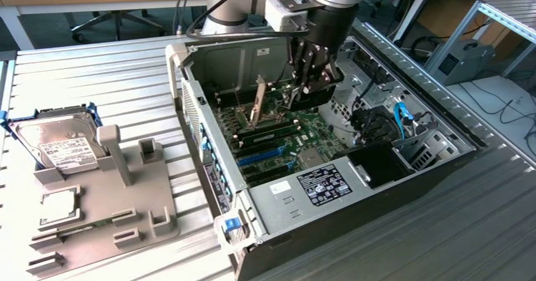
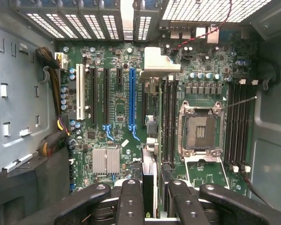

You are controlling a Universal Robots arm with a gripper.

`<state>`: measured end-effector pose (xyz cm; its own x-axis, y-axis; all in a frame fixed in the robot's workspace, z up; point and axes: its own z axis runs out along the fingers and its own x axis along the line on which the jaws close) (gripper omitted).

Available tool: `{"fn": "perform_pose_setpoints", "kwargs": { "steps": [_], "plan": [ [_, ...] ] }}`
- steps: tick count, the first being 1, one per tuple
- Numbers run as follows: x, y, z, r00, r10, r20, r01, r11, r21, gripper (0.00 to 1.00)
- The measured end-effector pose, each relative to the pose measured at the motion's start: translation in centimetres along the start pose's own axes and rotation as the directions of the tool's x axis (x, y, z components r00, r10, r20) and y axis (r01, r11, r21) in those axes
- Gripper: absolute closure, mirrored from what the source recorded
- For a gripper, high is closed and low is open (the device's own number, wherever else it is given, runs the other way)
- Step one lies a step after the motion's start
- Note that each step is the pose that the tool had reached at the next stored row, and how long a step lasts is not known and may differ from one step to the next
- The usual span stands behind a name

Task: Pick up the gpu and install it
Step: 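Insert the gpu into the slot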

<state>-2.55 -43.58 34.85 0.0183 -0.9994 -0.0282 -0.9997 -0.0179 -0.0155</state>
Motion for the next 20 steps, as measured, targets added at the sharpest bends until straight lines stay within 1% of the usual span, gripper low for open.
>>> {"fn": "perform_pose_setpoints", "kwargs": {
  "steps": [20],
  "plan": [
    [0.03, 0.04, 0.75, 1.0000, 0.000, 0.0000, 0.000, 1.0000, 0.0000, 0.74]
  ]
}}
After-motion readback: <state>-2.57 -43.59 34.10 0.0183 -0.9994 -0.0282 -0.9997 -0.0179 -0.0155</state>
